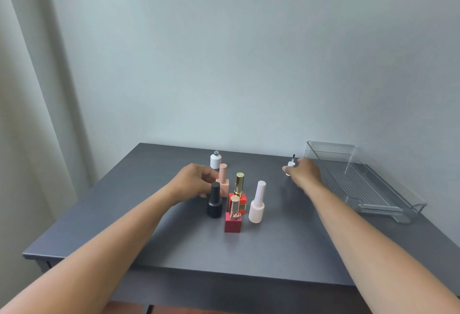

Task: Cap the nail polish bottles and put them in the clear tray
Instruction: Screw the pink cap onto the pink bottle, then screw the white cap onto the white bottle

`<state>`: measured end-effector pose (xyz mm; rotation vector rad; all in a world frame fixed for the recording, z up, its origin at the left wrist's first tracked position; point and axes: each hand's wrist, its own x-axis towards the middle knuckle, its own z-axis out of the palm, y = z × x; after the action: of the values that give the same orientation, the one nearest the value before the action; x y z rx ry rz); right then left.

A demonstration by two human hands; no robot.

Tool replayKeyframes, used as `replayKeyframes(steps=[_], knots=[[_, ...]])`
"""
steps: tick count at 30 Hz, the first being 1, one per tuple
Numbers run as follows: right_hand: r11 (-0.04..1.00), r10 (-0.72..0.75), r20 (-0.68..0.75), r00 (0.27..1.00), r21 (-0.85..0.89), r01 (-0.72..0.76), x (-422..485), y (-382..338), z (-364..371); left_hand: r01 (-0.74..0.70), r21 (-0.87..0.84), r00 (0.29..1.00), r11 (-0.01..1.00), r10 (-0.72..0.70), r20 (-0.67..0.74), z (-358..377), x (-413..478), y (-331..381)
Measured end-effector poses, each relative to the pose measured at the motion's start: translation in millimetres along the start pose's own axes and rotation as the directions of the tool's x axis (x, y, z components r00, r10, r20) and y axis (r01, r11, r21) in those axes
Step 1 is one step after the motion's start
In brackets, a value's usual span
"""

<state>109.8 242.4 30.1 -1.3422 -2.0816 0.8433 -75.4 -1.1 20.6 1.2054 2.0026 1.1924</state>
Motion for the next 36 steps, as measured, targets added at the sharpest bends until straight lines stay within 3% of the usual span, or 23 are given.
replayKeyframes(steps=[15,23,28,36], knots=[[0.994,-0.1,-0.071,0.993,0.034,0.102,6.1,4.3,10.0,0.019,0.043,0.998,0.999,-0.022,0.061,-16.5,5.6,-8.9],[0.959,-0.19,-0.021,0.982,0.21,0.19,-17.2,-13.2,-0.8,0.105,0.13,0.949,0.986,-0.06,-0.308,-28.5,41.0,-25.1],[0.925,-0.262,0.002,0.965,0.286,0.251,-30.4,-19.8,-4.2,0.137,0.128,0.928,0.982,-0.082,-0.364,-12.2,71.2,-27.3],[0.89,-0.284,0.016,0.959,0.377,0.257,-47.8,-32.1,-11.2,0.198,0.3,0.898,0.933,-0.051,-0.436,6.2,93.8,-23.7]])
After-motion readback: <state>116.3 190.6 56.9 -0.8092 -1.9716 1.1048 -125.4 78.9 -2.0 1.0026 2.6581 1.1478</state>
